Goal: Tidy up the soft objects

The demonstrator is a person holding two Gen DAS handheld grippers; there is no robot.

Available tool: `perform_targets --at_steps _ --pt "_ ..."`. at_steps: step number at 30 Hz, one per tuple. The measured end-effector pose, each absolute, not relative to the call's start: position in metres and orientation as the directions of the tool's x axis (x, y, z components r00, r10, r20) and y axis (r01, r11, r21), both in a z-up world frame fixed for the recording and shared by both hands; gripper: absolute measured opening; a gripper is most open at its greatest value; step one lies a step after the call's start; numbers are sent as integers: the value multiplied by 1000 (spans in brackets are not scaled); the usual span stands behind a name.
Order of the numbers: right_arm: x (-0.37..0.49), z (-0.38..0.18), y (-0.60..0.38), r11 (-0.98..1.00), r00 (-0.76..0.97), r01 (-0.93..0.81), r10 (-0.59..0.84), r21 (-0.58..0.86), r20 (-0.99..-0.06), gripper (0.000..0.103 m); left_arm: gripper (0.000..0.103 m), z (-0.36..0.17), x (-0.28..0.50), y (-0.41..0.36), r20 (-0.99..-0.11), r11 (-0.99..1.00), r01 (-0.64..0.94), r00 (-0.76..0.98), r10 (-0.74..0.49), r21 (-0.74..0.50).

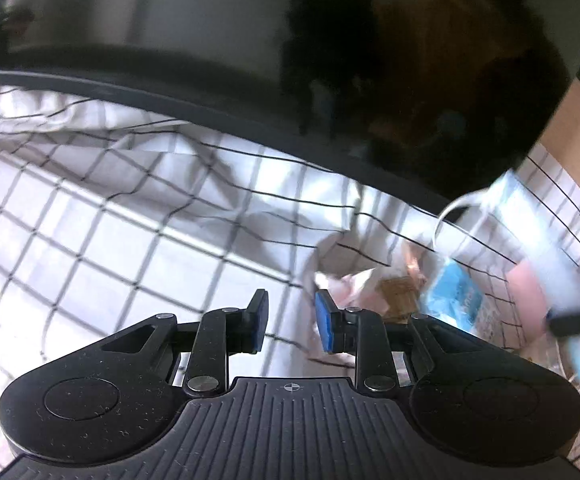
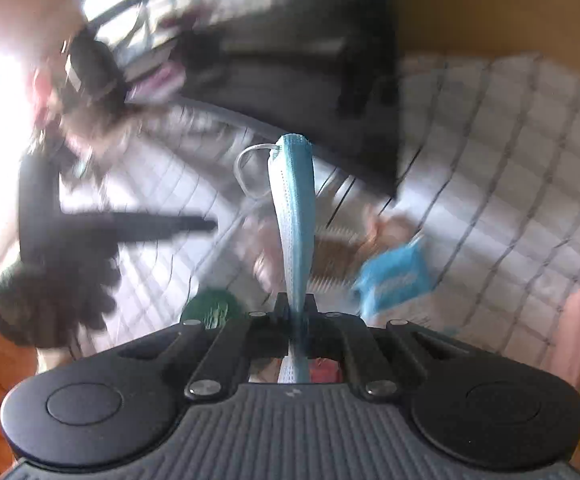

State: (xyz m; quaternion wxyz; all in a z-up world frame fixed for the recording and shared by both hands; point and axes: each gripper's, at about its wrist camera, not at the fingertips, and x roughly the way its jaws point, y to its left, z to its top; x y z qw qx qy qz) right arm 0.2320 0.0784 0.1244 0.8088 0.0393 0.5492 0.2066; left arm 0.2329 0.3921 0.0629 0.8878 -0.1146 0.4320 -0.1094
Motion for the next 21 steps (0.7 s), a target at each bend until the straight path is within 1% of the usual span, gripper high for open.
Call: perform_targets --at_steps 3,5,7,8,10,13,15,16,17,20,21 --pt "223 123 74 946 364 -236 297 221 -883 6 28 64 241 373 -748 945 150 580 -323 -291" --pt "218 108 77 948 323 -231 286 218 -902 6 28 64 251 356 -774 947 192 546 -320 -257" --pt "210 88 84 946 271 -237 283 221 -920 6 28 60 258 340 -808 957 219 519 -279 -189" --pt "207 79 88 947 260 -244 270 207 -927 6 28 57 262 331 -829 961 237 501 -246 -142" --pt "202 65 94 952 254 -256 234 168 -938 7 28 50 266 319 -859 960 267 468 -208 -87" --pt "195 54 96 954 261 -273 201 127 -944 6 28 36 273 307 -903 949 314 395 -171 -43" --pt "192 51 98 948 266 -298 196 113 -944 12 30 27 277 302 -919 944 329 365 -148 -21" --pt "191 52 99 945 267 -307 199 112 -943 17 31 23 280 301 -923 941 336 354 -149 -23" --pt "190 53 100 942 267 -315 206 117 -941 20 31 20 282 299 -926 940 341 344 -153 -29" --pt "190 56 104 937 279 -322 227 132 -933 36 31 17 289 296 -933 936 347 316 -175 -58" --pt "192 56 108 936 285 -325 230 132 -930 39 32 15 292 296 -933 935 346 307 -187 -74"
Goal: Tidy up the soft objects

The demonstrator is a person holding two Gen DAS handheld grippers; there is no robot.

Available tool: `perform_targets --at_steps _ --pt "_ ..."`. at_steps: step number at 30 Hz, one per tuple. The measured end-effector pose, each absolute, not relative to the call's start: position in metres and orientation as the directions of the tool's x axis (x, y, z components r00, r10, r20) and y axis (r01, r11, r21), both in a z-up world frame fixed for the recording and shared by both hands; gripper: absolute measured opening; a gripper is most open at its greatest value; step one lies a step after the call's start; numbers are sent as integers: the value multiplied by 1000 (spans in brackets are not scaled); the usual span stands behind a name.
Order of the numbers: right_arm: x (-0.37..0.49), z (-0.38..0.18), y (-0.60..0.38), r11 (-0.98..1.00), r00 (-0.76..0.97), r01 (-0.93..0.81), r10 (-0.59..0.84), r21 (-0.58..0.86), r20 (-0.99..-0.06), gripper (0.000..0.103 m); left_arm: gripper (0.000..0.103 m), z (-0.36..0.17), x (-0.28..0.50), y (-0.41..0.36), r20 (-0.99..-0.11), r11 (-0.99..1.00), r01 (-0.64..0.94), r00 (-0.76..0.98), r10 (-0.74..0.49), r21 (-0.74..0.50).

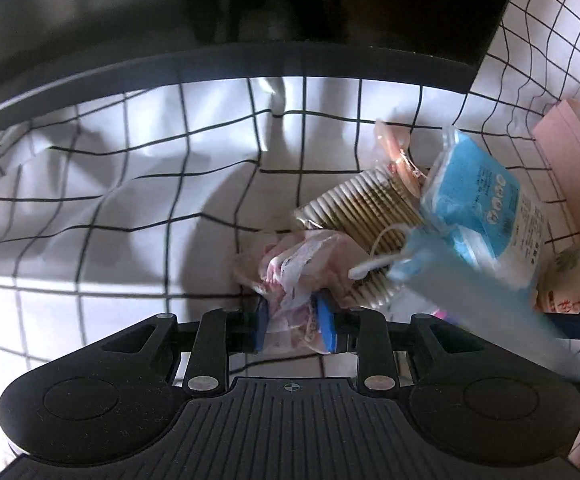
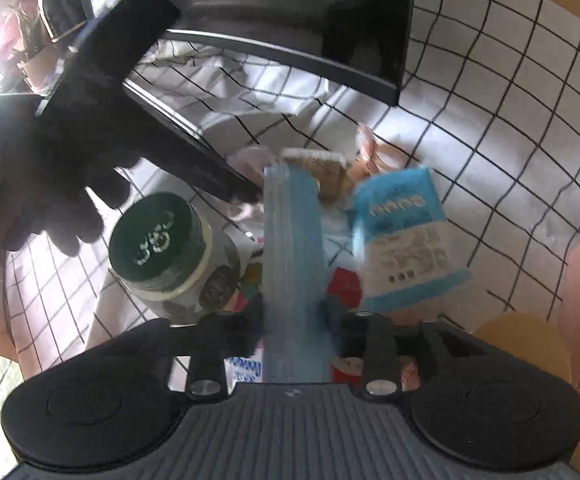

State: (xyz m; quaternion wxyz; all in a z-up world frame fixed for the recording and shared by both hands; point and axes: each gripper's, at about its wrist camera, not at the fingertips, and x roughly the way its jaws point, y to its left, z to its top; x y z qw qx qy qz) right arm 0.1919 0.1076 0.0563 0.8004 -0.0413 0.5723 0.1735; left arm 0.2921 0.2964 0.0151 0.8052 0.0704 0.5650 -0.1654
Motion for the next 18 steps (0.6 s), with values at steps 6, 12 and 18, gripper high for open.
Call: perform_targets --at_steps 6,12,18 --pt "212 35 114 936 228 -318 230 151 -946 39 32 14 299 315 -916 936 297 291 -276 -188" --pt "210 30 124 921 194 -357 235 155 -953 9 22 16 284 316 -894 936 311 354 -274 -164" --pt "210 58 108 919 197 -315 306 236 -931 4 13 44 269 329 -837 949 273 473 -276 -159"
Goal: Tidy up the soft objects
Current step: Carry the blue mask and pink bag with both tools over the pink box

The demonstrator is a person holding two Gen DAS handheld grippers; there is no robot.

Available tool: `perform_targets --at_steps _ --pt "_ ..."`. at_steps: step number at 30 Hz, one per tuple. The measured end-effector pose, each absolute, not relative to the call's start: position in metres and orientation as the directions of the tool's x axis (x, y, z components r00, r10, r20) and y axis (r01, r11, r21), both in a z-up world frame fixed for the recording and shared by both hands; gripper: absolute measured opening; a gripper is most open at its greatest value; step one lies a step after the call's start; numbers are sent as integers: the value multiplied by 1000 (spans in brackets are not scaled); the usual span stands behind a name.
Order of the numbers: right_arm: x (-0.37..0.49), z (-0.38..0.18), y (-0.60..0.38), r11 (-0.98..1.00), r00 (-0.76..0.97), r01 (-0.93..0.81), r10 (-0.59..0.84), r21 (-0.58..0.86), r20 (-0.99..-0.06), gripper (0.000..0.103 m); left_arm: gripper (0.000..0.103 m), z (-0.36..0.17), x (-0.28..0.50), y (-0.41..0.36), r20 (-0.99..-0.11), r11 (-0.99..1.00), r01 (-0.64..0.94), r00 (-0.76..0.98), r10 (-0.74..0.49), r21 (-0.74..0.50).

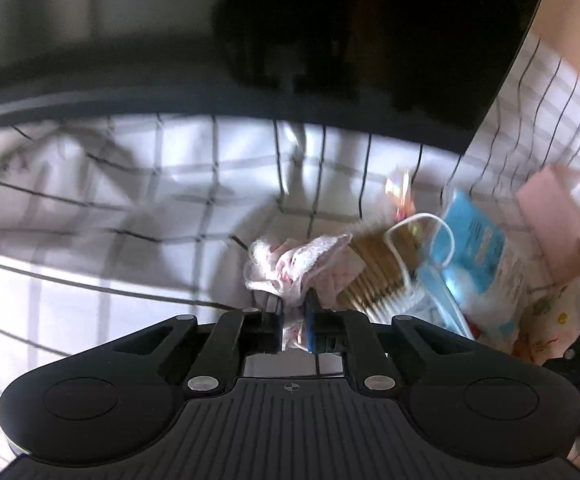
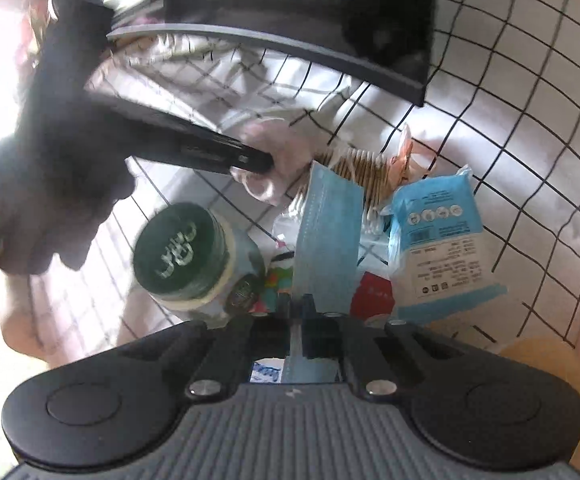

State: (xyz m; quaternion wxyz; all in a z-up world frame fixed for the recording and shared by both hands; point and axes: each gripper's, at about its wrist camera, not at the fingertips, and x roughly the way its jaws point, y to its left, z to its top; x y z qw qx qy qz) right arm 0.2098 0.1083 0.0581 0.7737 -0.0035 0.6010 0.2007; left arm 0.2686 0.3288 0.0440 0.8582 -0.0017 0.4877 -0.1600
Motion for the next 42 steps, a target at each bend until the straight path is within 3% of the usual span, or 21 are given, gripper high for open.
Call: perform_targets --at_steps 4,11,12,14,15,16,21,24,26,27,28,29,30,36,42 --pt "216 78 99 917 214 -272 354 293 -910 2 12 79 244 348 -786 957 248 557 -268 -150" --pt "203 94 109 905 253 -361 328 226 -910 4 12 110 185 384 -736 972 170 636 -232 -159" --pt "199 91 113 899 259 -388 316 202 -913 9 12 109 175 388 -730 973 155 643 -230 -170" --pt "188 83 119 879 263 -446 309 169 -914 34 12 101 158 395 -723 978 111 659 -207 -179" --pt "183 80 121 873 270 -462 303 153 -914 53 12 95 150 398 -721 979 78 666 -193 -190" --pt "178 75 123 872 286 -470 294 134 -912 63 12 89 145 404 -722 977 51 667 -186 -205" --pt "178 57 134 886 320 -453 265 99 -909 75 12 49 126 414 -745 956 -87 648 -159 -279" --pt "186 44 141 874 288 -479 247 84 -925 74 13 37 120 417 -754 949 -120 640 -149 -290" --pt "189 36 144 866 273 -497 220 59 -936 62 13 32 117 419 -757 943 -136 636 -151 -303" --pt "190 32 144 865 258 -498 212 58 -943 37 13 31 116 419 -755 942 -138 637 -153 -307" --pt "191 28 144 867 232 -496 193 55 -954 24 13 29 115 419 -752 940 -138 641 -154 -311" --pt "192 26 142 871 222 -488 185 55 -957 22 13 29 113 420 -749 939 -141 645 -153 -314" --pt "192 29 140 874 223 -482 189 60 -956 12 13 29 111 421 -746 937 -143 648 -155 -318" --pt "190 79 121 894 269 -431 257 123 -928 9 12 44 101 429 -732 937 -152 667 -136 -313" --pt "178 163 95 895 406 -409 355 179 -842 9 12 103 88 421 -672 951 -117 732 -112 -286"
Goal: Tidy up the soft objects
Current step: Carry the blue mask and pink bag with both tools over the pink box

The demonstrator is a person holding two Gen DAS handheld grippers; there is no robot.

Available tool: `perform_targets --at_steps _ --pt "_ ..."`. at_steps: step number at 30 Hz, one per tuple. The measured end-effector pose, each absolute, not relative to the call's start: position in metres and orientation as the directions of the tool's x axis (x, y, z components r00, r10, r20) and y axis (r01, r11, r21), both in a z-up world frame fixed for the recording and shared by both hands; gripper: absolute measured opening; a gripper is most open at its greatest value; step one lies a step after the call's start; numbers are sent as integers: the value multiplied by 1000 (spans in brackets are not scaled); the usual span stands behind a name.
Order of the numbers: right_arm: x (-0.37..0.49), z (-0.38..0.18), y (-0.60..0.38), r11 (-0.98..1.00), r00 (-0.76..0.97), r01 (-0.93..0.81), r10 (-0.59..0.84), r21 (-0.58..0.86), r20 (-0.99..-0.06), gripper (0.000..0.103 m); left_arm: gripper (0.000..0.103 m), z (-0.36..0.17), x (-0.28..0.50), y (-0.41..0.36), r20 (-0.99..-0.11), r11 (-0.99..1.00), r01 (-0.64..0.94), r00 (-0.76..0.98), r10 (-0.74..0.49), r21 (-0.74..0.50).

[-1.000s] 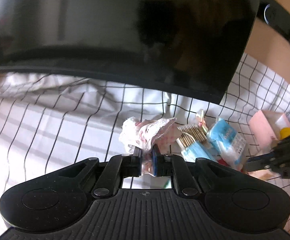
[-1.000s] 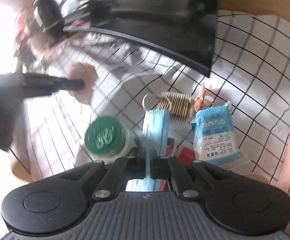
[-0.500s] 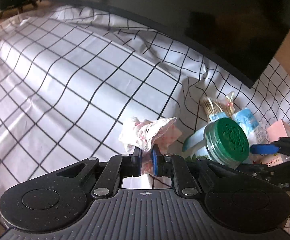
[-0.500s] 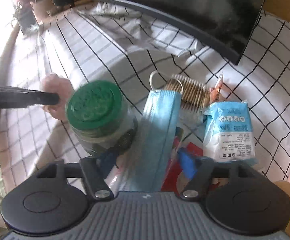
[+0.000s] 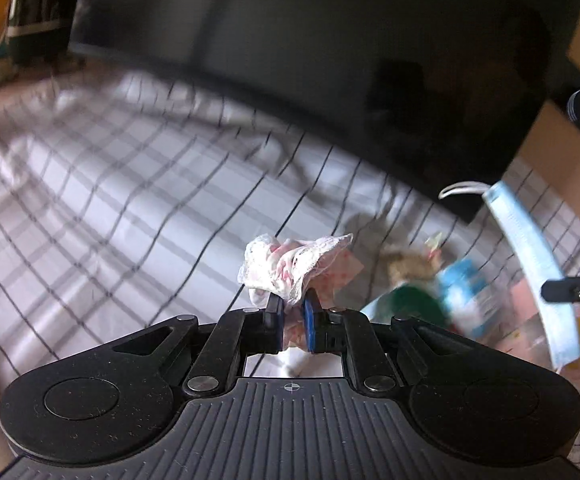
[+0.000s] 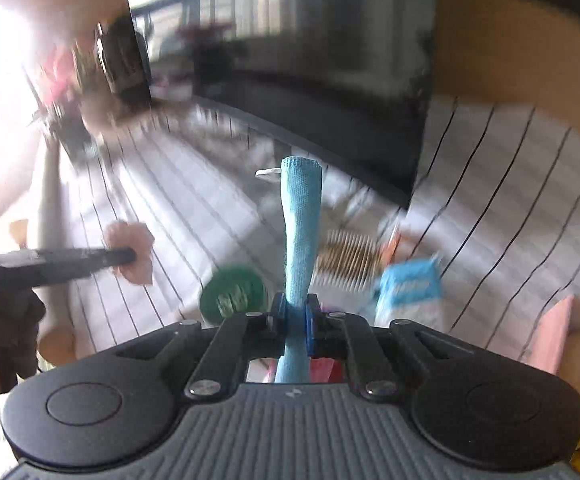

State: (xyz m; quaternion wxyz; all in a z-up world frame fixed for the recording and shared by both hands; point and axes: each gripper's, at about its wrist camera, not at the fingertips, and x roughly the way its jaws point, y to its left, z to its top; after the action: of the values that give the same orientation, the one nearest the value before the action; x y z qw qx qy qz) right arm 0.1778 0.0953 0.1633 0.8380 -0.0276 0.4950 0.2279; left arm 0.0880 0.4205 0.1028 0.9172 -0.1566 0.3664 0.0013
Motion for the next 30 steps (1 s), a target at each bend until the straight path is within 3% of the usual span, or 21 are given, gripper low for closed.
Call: perform_targets --at_steps 6,12,21,28,30 --pt "153 222 54 914 536 -373 355 163 -766 9 12 167 90 366 -583 966 32 792 -181 -256" --pt "126 256 -5 952 656 -287 275 106 -703 9 12 184 101 281 -558 945 198 768 -314 -260" --pt "79 266 -129 1000 778 -1 4 5 -629 9 13 144 134 127 -584 835 432 599 -549 -342" --pt "65 224 -197 980 763 199 -146 15 -630 9 13 97 173 16 -624 766 499 461 -631 -405" --pt "71 207 -208 972 741 229 -139 54 -657 9 20 78 189 -4 -648 792 476 473 -597 -382"
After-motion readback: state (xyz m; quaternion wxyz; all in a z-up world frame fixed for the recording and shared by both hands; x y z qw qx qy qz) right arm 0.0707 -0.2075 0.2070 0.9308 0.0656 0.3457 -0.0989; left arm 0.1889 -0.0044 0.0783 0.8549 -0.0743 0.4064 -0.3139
